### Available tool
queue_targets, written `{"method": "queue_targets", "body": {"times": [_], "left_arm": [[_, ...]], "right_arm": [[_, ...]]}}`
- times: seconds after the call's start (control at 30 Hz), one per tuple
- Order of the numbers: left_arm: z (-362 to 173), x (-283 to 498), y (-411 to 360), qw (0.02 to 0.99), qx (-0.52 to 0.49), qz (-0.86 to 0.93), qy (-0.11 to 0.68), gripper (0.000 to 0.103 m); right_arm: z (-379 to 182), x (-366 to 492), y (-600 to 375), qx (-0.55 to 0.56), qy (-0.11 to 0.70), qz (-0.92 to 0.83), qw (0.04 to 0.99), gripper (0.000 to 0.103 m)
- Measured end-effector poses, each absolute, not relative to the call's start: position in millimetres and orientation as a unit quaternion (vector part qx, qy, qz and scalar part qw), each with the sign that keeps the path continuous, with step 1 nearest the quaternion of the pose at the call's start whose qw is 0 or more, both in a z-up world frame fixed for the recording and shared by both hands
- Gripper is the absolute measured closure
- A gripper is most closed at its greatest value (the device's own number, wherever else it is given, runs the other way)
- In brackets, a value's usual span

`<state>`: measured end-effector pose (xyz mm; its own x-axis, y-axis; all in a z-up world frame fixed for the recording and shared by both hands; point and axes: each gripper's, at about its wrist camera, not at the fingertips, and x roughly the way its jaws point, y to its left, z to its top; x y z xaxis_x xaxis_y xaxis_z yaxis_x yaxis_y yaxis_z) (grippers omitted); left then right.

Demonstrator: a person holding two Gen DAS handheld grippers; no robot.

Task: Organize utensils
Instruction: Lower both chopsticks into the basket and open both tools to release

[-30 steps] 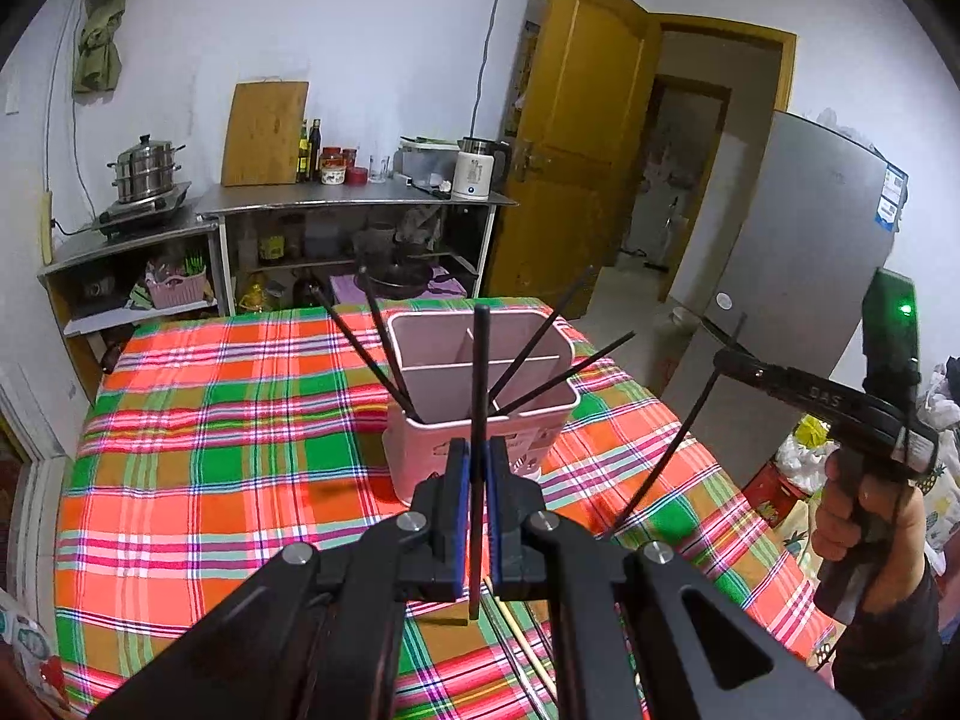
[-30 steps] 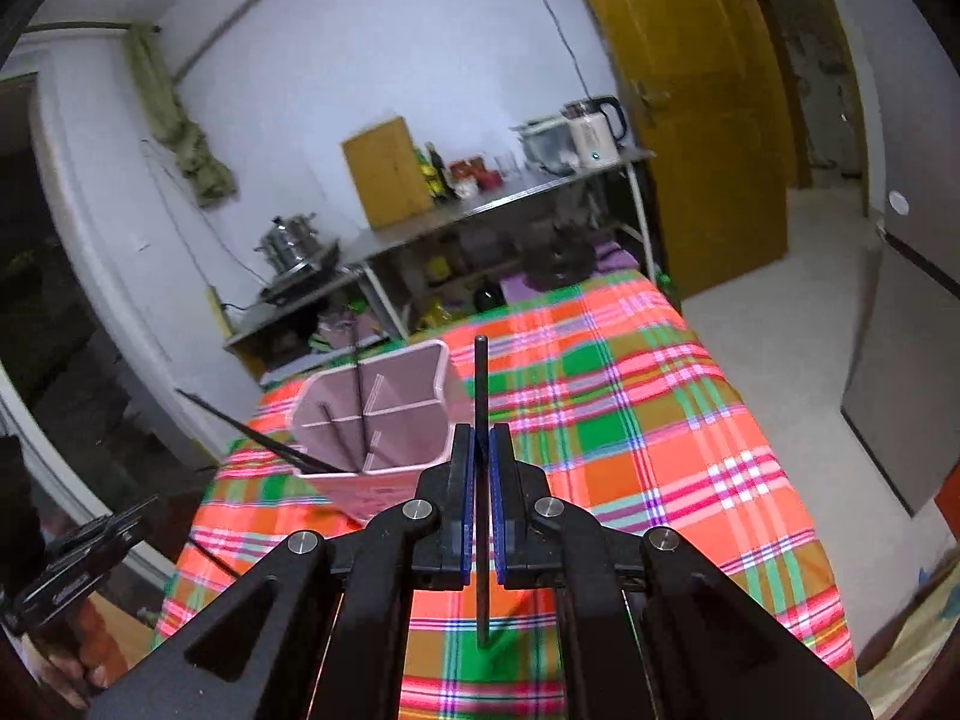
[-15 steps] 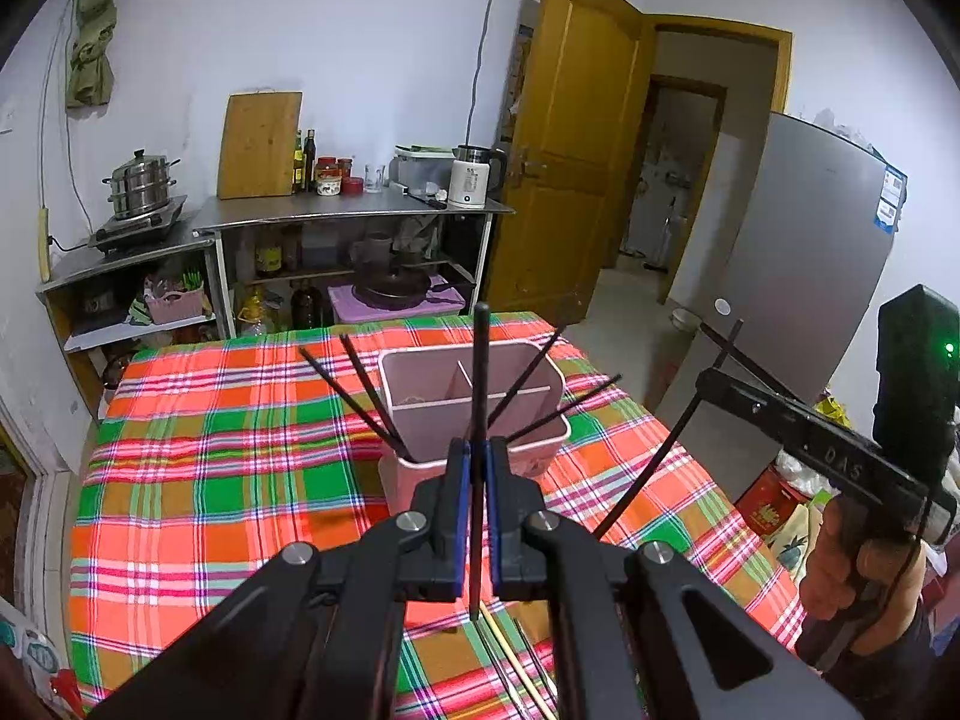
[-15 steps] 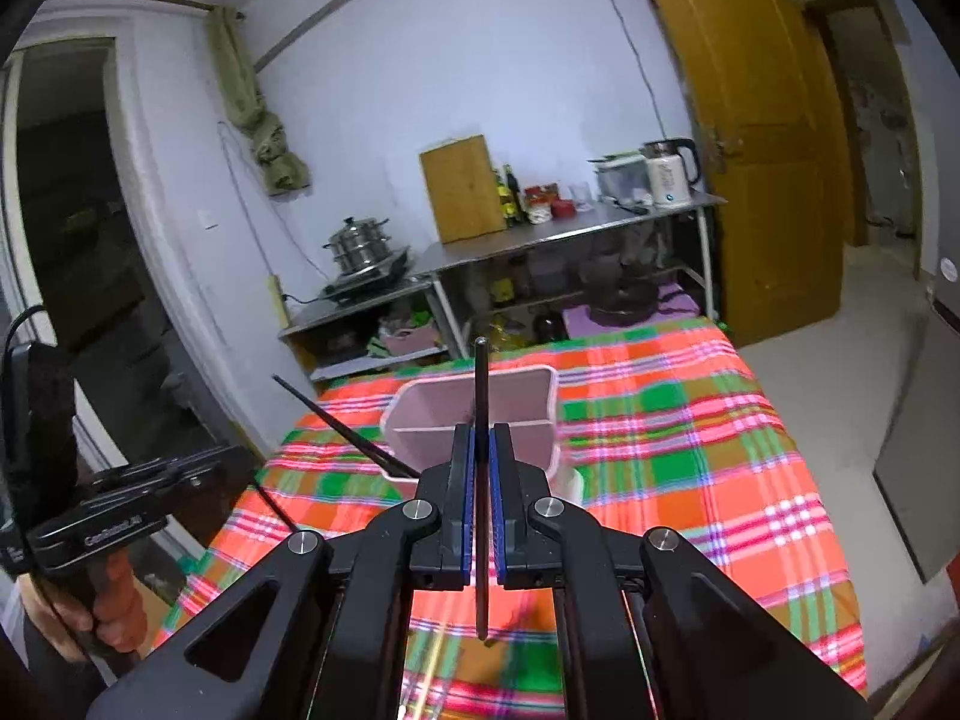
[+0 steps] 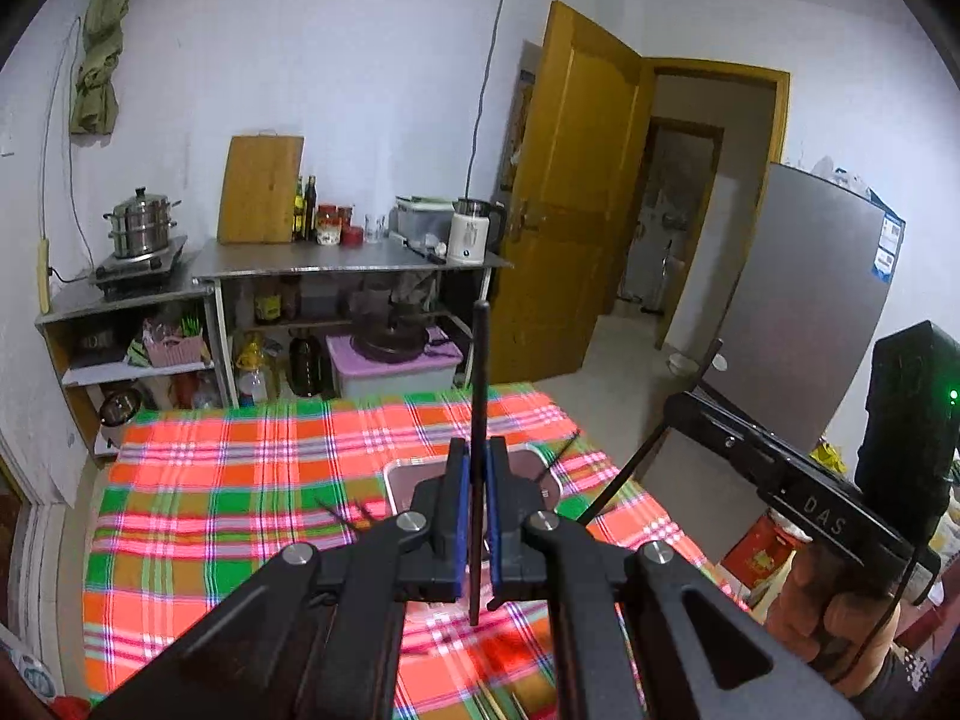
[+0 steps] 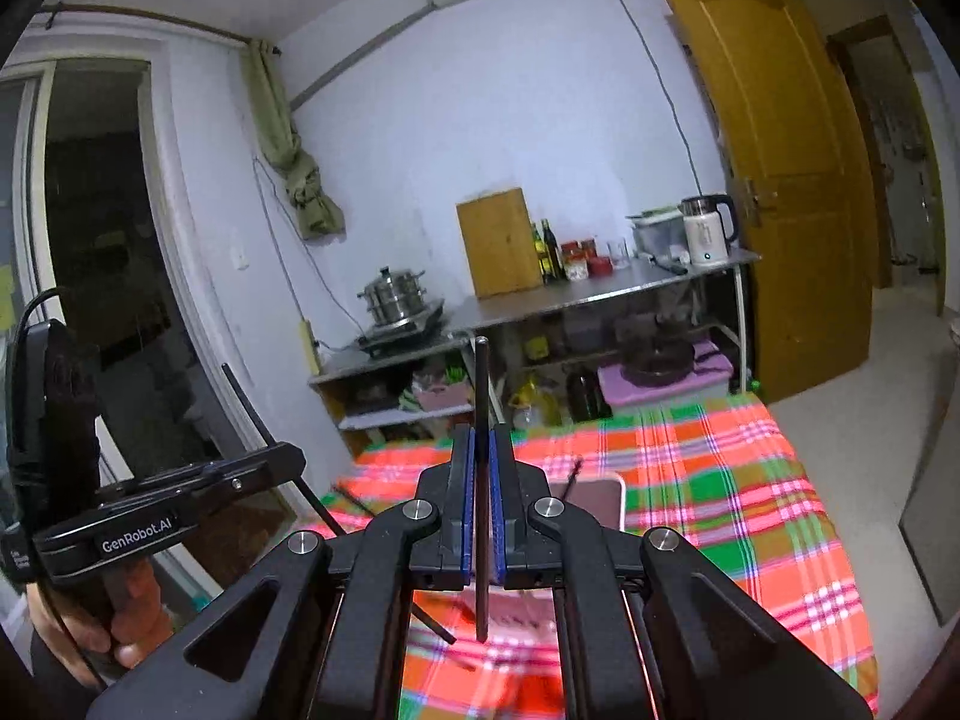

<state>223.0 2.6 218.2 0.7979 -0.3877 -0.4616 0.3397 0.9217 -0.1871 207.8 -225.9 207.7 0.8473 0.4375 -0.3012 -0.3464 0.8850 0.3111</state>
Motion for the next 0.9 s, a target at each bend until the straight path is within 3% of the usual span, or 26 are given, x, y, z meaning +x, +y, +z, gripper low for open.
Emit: {"method": "queue_targets", "body": {"times": [0.33, 0.67, 0.9], "left_arm": [[220, 258, 6, 0.955, -0.06, -0.177, 0.229, 0.097], [164, 286, 0, 0.945, -0.058, -0.164, 0.276, 0.097], [154, 284, -1, 0.943, -0.062, -0.172, 0.279, 0.094]], "right_arm": [[215, 235, -224, 0.129, 0.161, 0.191, 0.96, 0.099], [171, 252, -207, 0.105, 0.203, 0.19, 0.955, 0.099], [151, 255, -204, 0.097, 0.236, 0.203, 0.945, 0.097]]}}
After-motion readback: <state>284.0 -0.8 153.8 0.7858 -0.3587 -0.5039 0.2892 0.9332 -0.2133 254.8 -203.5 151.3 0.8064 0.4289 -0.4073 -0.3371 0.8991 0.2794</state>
